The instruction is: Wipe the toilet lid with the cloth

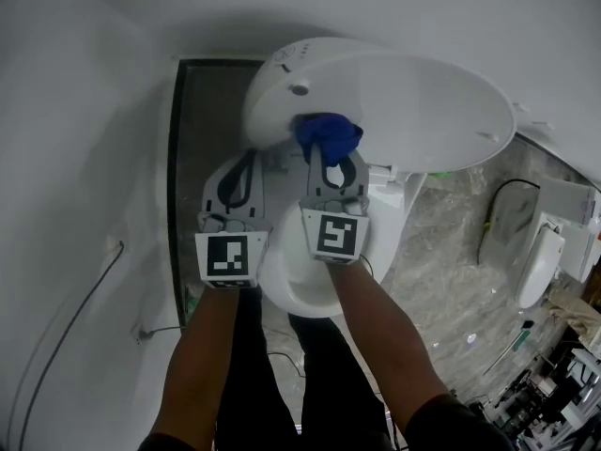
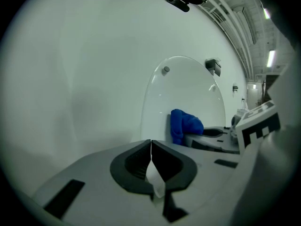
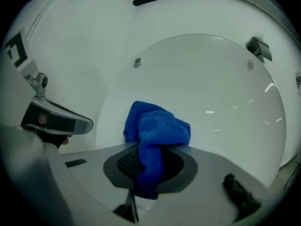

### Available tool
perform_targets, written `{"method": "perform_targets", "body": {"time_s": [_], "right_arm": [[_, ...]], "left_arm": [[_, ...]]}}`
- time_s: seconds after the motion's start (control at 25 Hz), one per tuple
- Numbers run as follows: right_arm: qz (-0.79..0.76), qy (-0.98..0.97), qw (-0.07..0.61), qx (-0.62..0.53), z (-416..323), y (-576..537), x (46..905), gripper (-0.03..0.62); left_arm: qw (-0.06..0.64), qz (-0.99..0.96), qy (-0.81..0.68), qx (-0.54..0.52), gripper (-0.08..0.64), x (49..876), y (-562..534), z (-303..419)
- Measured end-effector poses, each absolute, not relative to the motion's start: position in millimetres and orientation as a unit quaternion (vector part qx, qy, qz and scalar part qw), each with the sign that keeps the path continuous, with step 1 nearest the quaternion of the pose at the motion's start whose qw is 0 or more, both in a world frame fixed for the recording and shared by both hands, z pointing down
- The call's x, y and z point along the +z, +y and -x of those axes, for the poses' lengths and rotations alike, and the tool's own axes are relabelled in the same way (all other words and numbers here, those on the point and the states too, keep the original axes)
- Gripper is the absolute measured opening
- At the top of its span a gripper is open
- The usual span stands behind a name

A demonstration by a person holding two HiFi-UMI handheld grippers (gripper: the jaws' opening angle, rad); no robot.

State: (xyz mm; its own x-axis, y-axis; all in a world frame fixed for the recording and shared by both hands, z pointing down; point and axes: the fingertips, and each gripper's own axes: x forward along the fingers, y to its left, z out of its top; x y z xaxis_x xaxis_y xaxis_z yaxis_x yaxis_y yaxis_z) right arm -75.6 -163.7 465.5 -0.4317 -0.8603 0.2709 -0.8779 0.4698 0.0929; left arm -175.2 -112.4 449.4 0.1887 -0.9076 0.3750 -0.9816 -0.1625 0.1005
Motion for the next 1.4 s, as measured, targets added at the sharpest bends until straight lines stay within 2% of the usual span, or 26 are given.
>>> {"method": "perform_targets", "body": {"time_s": [0.4, 0.56, 0.8, 1.04, 1.4], "right_arm": [[-0.603, -0.783, 0.144, 0.045, -44, -174, 473, 0.058], [-0.637, -0.751, 0.165, 0.046, -101, -171, 477, 0.058], [-0.651, -0.736, 0.180, 0.035, -129, -162, 474, 0.058], [-0.576, -0.795, 0.185, -0.039, -83, -149, 464, 0.058], [-0.458, -0.868, 0.144, 0.125, 61, -116, 506, 0.058]], "left_arm": [[0.161, -0.791, -0.578, 0.119, 0.012, 458, -137, 110], [0.160, -0.805, -0.559, 0.122, 0.012, 461, -138, 77], [0.166, -0.813, -0.544, 0.123, 0.012, 460, -133, 46], [0.181, -0.796, -0.566, 0.115, 0.012, 467, -123, 65], [0.208, -0.747, -0.617, 0.133, 0.012, 491, -88, 142]]}}
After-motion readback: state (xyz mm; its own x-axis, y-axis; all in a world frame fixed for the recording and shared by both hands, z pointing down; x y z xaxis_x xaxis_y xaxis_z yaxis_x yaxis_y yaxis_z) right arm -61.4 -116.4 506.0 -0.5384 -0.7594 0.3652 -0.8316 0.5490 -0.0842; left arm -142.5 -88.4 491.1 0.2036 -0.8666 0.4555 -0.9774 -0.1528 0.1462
